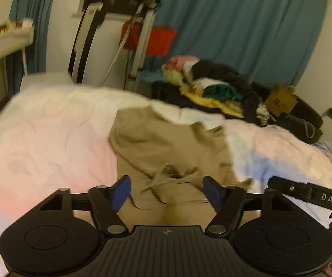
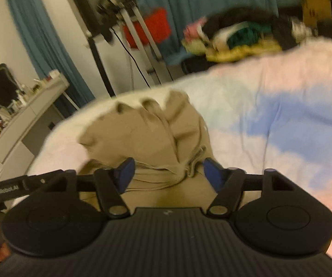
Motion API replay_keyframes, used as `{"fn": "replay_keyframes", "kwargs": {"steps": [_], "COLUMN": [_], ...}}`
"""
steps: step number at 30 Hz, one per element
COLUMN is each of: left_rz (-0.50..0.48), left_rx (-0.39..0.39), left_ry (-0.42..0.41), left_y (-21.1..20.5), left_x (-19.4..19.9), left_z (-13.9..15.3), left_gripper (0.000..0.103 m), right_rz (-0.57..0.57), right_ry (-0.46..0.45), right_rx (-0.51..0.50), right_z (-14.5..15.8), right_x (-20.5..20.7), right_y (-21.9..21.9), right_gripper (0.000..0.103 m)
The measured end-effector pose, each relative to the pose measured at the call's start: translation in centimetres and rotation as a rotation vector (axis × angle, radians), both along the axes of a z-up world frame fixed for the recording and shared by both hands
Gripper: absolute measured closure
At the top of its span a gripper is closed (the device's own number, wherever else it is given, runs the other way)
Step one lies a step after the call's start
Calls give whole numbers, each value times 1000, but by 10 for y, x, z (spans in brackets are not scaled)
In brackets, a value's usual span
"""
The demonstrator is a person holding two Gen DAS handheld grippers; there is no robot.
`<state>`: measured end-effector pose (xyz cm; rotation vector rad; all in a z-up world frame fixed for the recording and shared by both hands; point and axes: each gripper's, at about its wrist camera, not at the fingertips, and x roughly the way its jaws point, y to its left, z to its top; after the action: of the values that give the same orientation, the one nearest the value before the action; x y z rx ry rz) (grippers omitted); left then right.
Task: Fold clothes
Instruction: 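Open both grippers and pull them back from the folded shirt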
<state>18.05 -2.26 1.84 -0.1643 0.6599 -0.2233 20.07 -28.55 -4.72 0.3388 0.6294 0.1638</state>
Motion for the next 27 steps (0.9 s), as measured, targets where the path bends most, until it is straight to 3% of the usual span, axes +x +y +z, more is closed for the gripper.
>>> {"fn": "replay_keyframes", "kwargs": {"steps": [6,11,13,19,27], "left_rz": [-34,-31,-20,-14,12], "left_rx": [70,85,99,89,107], "left_ry": [-122,-196,-227,-288,-340], "left_y": [-17,-16,-15,-9,-3], "left_x": [-81,-137,-154,-187,-195], "left_z": [58,79,81,73,31], "left_gripper": [1,1,0,0,0], "right_rz": [39,56,55,69,23], "right_ry": [-106,-174,-201,-261,-341], "right_rx": [-44,-81,-84,-114,-113], "right_z": [61,86,89,80,43], "right_x": [-73,-126,-145,-183,-202], "right_y": [8,16,19,31,32], "right_gripper": [33,33,16,17,17]}}
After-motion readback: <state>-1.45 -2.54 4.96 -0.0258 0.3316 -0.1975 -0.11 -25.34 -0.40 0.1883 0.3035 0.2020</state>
